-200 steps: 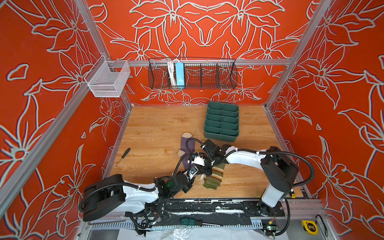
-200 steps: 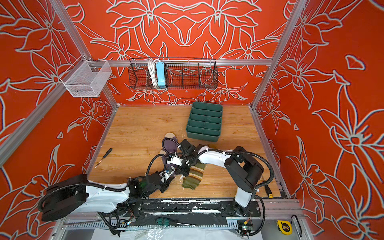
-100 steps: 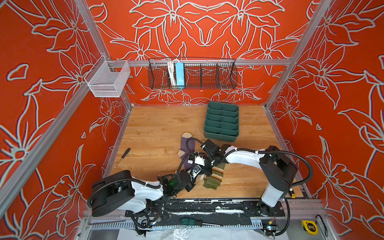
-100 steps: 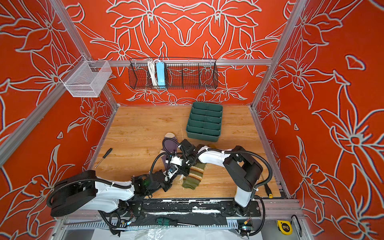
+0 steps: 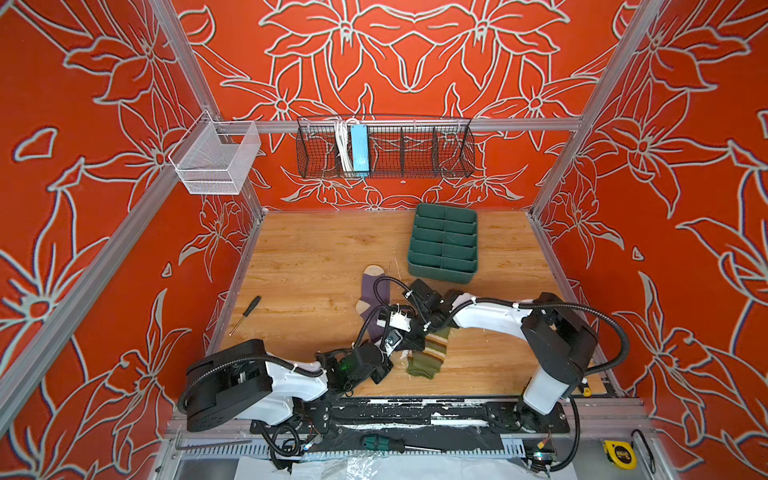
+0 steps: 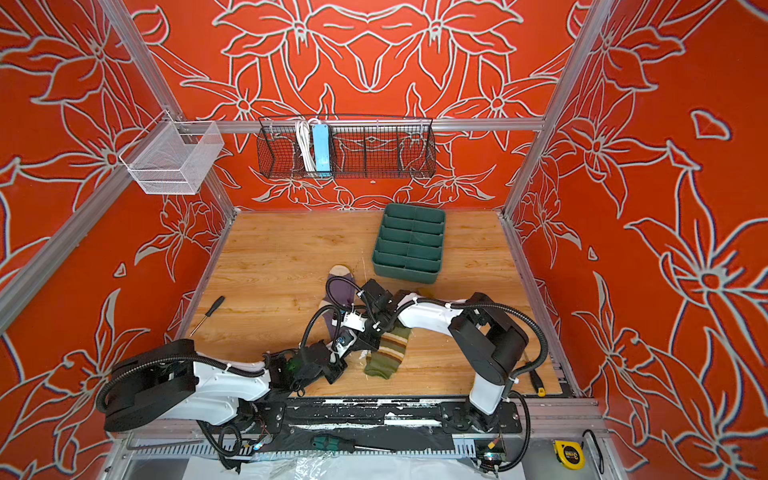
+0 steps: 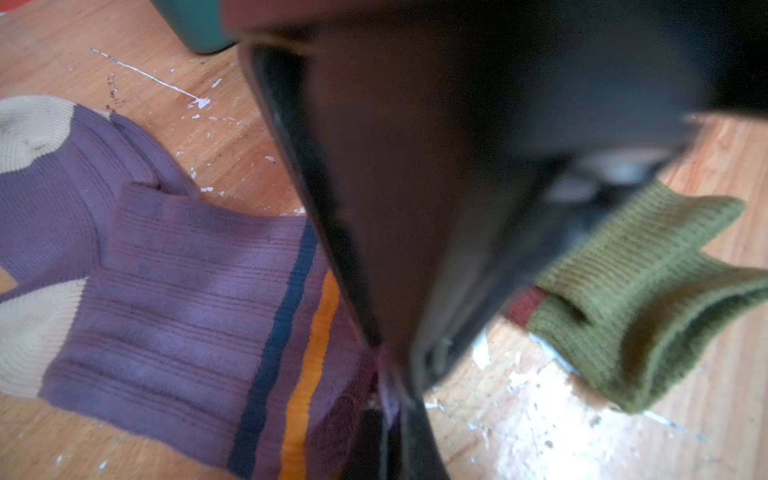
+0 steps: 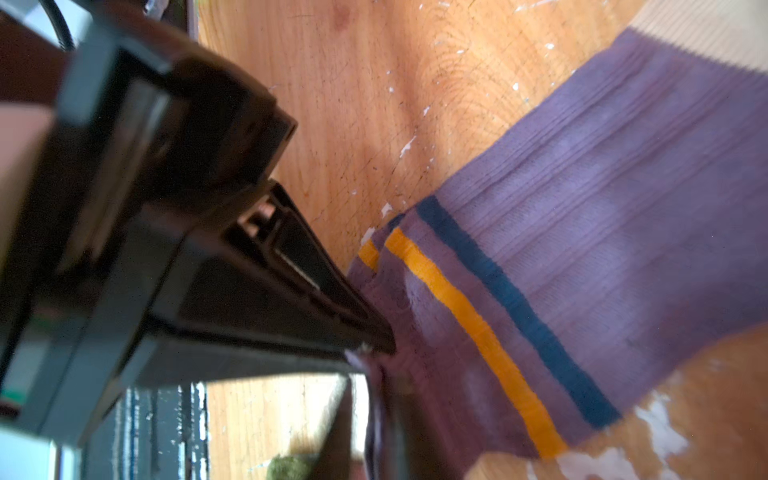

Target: Roll the socks

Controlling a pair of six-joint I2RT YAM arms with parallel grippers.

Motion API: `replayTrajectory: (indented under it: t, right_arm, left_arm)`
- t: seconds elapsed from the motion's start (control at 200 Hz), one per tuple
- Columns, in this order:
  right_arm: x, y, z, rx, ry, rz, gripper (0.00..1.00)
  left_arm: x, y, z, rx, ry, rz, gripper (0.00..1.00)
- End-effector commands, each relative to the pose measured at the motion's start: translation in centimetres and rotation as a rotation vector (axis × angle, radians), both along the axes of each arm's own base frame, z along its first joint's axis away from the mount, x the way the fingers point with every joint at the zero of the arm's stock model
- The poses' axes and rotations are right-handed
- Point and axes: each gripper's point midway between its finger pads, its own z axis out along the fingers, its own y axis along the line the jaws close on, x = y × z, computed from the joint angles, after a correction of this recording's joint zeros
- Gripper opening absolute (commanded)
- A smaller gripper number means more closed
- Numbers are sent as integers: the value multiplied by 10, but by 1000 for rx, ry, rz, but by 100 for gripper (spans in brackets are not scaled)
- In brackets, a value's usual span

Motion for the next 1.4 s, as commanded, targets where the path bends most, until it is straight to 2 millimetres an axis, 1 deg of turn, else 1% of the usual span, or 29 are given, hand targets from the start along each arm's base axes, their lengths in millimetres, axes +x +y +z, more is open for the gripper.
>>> replayTrajectory:
  t: [0.0,0.06,0.1,0.15,0.205,0.255,0.33,0.36,0.395,0.5,0.57,0.631,0.721,0.816,0.911,0.991,1.071,1.136,1.186,1.306,1.391]
  right_arm:
    - [15,-1,32,88,-100,-72,40]
    - [27,-8,46,109,-188,-133,42]
    - [40,-15,56,110,-267,-199,42]
    - [56,-27,66,106,-356,-284,44]
    - [74,-41,83,106,-456,-386,44]
    - [90,-55,98,97,-548,-482,44]
    - [102,-71,118,95,-644,-572,46]
    - [103,-74,122,99,-663,-583,46]
    - [100,-74,124,105,-677,-557,46]
    - [77,-63,118,138,-669,-386,45]
    - [62,-56,113,167,-667,-288,45]
    - [48,-49,111,196,-700,-190,45]
    - [26,-39,106,201,-790,-23,45]
    - [7,-33,92,122,-905,161,45]
    - [-5,-30,74,32,-1004,305,44]
    - [-17,-23,60,15,-1053,398,44]
    - [-28,-16,45,20,-1076,457,46]
    - [-29,-12,29,5,-1061,474,47]
    - [-23,-8,18,-22,-1057,455,47]
    - [-3,6,8,-51,-1109,401,47]
    - [6,15,3,-58,-1121,380,46]
  left_arm:
    - [1,8,-2,13,31,38,0]
    - [-4,11,-4,20,57,36,0]
    - [-7,12,-4,20,77,32,0]
    - [-12,12,-4,17,106,14,0]
    - [-18,13,-4,3,135,2,0]
    - [-19,18,-4,-3,153,28,0]
    - [-21,25,-3,-46,185,63,0]
    - [-22,26,-2,-69,199,71,0]
    - [-22,28,-1,-94,218,81,0]
    - [-22,33,1,-162,272,101,0]
    - [-21,37,-2,-185,297,123,0]
    - [-22,36,-1,-199,311,123,0]
    - [-24,33,-7,-198,344,112,0]
    - [-24,29,-12,-208,393,114,0]
    - [-21,28,-17,-194,437,124,0]
    - [-17,30,-22,-180,464,146,0]
    - [-15,31,-25,-176,485,157,0]
    - [-14,30,-27,-169,493,158,0]
    - [-15,31,-28,-162,501,155,0]
    - [-16,30,-27,-162,507,151,0]
    - [-16,32,-28,-160,505,154,0]
